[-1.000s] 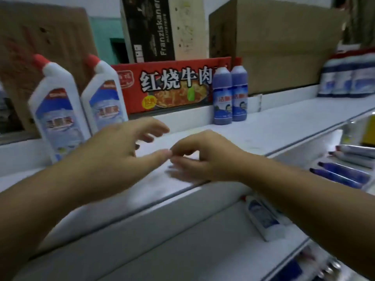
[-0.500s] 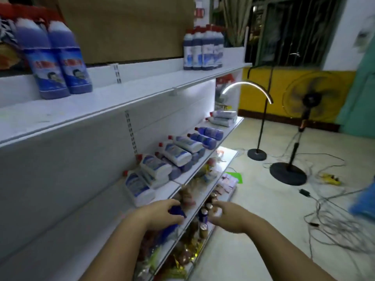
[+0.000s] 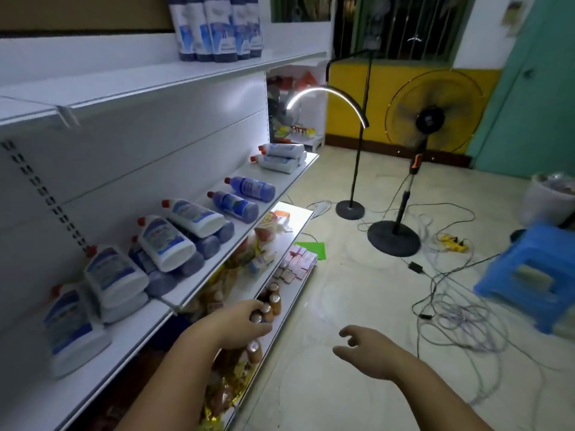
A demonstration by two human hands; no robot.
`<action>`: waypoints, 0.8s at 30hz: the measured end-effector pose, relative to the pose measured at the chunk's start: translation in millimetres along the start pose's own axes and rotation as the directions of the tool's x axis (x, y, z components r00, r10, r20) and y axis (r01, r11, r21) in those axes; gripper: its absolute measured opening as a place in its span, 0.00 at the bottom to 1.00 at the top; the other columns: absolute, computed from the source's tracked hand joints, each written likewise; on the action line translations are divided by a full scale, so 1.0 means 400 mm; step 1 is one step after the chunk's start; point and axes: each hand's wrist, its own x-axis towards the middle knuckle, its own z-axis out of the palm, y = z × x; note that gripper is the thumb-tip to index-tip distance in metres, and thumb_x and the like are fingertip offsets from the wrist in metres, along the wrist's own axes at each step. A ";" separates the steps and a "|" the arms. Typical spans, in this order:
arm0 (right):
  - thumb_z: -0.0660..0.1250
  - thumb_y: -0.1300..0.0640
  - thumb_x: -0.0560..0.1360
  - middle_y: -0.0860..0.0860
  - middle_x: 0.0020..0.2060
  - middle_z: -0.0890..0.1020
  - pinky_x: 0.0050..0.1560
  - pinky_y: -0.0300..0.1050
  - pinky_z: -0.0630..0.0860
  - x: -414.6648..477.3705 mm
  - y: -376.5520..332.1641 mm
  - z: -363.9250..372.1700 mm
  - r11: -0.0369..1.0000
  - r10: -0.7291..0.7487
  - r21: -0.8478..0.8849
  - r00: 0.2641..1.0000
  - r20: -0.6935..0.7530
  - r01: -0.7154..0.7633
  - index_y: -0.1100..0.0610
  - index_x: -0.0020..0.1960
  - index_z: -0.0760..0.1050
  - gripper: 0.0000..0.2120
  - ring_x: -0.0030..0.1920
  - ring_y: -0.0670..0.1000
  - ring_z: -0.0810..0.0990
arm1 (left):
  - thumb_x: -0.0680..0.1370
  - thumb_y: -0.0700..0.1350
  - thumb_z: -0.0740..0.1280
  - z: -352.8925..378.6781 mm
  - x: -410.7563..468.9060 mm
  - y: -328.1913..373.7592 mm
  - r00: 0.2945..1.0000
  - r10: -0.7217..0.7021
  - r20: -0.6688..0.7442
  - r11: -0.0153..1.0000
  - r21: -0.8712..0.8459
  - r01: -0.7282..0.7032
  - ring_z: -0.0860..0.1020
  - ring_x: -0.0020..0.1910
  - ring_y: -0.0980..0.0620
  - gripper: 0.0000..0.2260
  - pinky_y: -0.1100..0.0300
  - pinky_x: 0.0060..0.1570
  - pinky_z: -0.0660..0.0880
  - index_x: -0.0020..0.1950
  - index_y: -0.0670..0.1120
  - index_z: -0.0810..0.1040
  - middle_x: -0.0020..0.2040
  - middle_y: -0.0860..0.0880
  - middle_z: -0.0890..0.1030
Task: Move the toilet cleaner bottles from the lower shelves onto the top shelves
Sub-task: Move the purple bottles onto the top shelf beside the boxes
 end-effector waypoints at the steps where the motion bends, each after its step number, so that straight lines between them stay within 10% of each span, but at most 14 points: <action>1: 0.61 0.42 0.75 0.52 0.68 0.72 0.62 0.42 0.69 0.029 0.002 -0.021 1.000 0.013 -0.019 1.000 0.018 -0.012 0.50 0.71 0.65 0.26 0.65 0.50 0.72 | 0.76 0.53 0.64 -0.012 0.049 0.016 1.000 0.009 -0.009 1.000 -0.005 -0.010 0.73 0.53 0.52 0.13 0.64 0.47 0.71 0.59 0.55 0.69 0.57 0.49 0.75; 10: 0.62 0.42 0.75 0.51 0.64 0.76 0.55 0.41 0.71 0.262 0.051 -0.327 0.988 0.153 0.006 0.962 -0.227 -0.156 0.50 0.68 0.68 0.24 0.59 0.50 0.76 | 0.74 0.58 0.64 -0.142 0.468 0.220 0.988 0.151 0.020 0.986 0.071 -0.152 0.73 0.65 0.47 0.29 0.54 0.65 0.69 0.73 0.52 0.64 0.69 0.47 0.73; 24: 0.63 0.45 0.76 0.51 0.52 0.78 0.51 0.41 0.71 0.799 0.029 -0.641 0.993 -0.101 -0.053 0.995 0.001 0.101 0.53 0.66 0.71 0.21 0.47 0.49 0.76 | 0.75 0.57 0.64 -0.306 0.756 0.368 0.990 -0.117 -0.082 0.991 0.048 0.121 0.72 0.65 0.48 0.26 0.57 0.62 0.68 0.72 0.52 0.65 0.69 0.49 0.72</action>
